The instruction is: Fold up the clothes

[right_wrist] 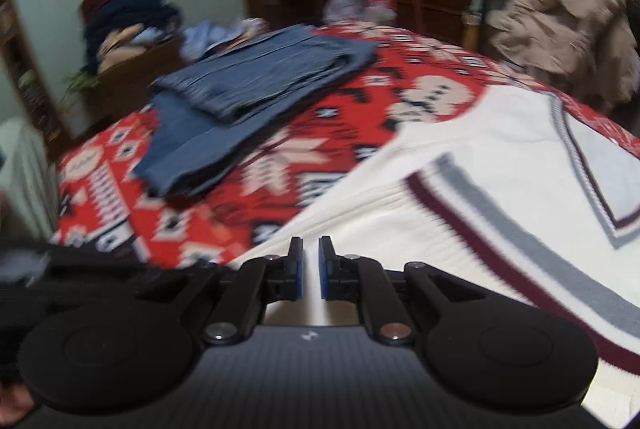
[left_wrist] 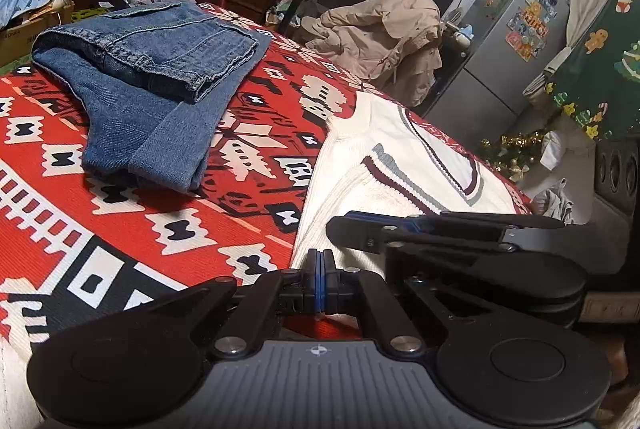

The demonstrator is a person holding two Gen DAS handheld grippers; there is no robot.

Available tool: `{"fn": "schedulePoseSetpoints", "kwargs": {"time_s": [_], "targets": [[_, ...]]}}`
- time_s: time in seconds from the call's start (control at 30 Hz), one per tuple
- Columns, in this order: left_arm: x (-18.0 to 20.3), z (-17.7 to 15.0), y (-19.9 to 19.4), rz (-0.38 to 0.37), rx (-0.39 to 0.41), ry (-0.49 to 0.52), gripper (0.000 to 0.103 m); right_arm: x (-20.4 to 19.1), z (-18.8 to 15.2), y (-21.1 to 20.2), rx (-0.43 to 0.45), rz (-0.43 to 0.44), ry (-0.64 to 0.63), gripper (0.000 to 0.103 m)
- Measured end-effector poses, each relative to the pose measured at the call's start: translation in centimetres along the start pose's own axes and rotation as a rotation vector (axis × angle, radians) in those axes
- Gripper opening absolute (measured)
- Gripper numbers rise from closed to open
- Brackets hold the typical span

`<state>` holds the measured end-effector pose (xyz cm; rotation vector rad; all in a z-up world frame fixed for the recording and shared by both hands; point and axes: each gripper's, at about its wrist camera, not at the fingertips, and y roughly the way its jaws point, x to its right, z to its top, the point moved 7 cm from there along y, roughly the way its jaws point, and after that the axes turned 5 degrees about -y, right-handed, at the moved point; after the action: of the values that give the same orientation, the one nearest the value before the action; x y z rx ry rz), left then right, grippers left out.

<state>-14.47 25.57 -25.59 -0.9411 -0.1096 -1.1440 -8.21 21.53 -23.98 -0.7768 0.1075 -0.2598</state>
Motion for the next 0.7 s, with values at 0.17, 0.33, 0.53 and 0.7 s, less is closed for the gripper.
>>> {"fn": "schedulePoseSetpoints", "kwargs": {"time_s": [0.17,0.33,0.53,0.7], "targets": [[0.2,-0.1,0.1,-0.001,0.001,0.017,0.003,2.1,0.8,0.8,0.014,-0.106,0.031,0.005],[0.4,-0.2,0.0,0.001,0.006,0.043,0.002,3.8,0.7,-1.2,0.057,-0.108,0.137,0.007],[2.4,-1.0,-0.1,-0.046,-0.014,0.109,0.002,3.0,-4.0,-6.7,0.056,-0.086,0.198,0.007],[4.5,-1.7,-0.1,-0.093,-0.036,0.170,0.002,2.7,-8.4,-10.5,0.063,-0.139,0.219,0.007]]}}
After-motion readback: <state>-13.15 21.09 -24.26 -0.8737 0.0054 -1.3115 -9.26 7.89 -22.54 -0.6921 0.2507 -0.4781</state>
